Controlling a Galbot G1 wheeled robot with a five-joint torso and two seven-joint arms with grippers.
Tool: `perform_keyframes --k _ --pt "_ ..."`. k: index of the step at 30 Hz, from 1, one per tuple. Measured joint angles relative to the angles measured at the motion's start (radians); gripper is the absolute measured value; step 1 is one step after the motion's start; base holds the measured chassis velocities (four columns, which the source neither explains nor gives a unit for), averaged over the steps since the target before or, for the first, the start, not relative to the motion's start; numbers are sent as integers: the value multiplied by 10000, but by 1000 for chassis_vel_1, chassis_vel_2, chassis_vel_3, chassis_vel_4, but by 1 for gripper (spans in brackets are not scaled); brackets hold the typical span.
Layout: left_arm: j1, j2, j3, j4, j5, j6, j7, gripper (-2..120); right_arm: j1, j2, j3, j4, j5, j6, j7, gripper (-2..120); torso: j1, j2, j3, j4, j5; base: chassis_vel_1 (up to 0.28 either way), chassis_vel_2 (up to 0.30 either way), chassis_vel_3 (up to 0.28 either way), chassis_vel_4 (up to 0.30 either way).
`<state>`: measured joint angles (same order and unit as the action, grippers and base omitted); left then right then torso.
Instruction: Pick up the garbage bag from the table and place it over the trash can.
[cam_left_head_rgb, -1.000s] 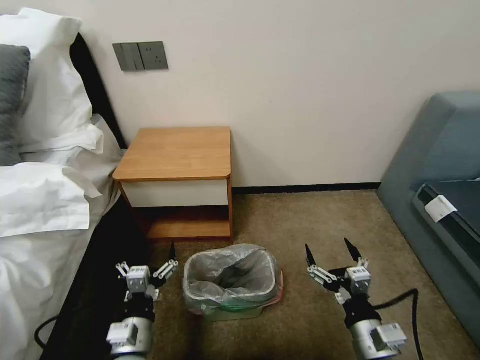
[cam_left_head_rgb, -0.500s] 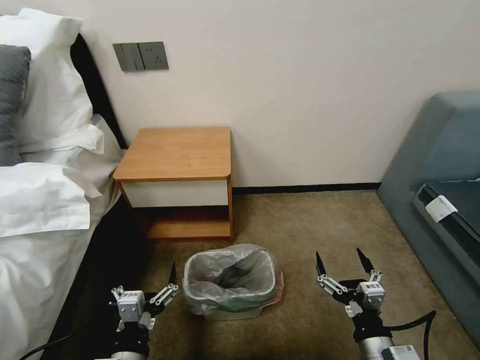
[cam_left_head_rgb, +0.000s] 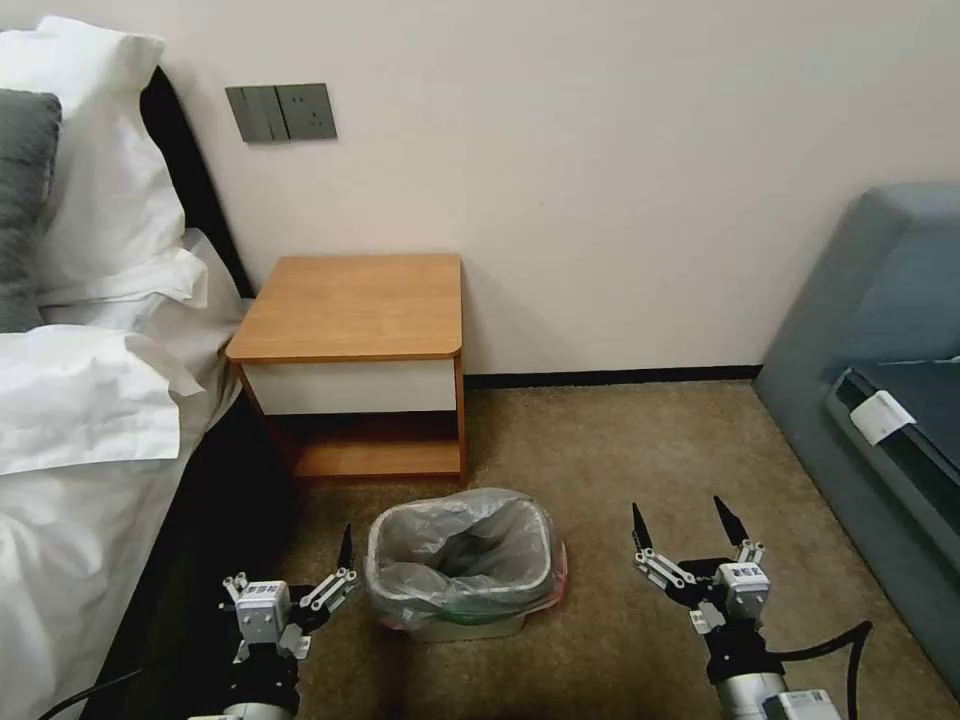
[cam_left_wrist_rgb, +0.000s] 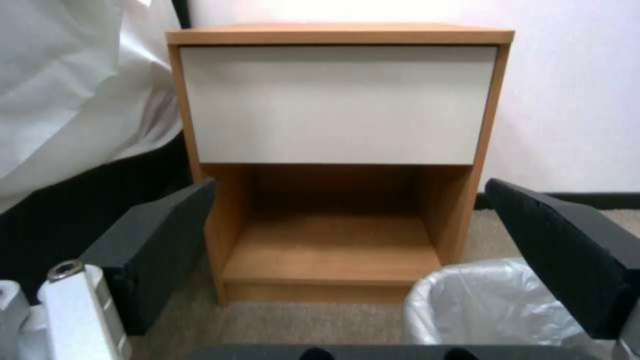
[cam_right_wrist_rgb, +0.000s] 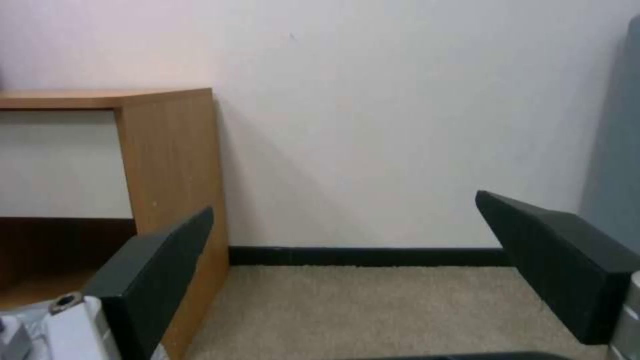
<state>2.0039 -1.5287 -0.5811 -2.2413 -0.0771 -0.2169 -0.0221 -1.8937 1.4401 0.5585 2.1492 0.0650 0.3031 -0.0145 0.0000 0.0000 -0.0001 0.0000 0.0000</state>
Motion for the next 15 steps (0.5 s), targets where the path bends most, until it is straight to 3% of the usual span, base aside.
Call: perform_keyframes --k 15 --pt "-12 5 3 15 0 10 -13 100 7 -6 -5 6 -1 -13 -1 100 0 0 0 0 0 0 0 0 0"
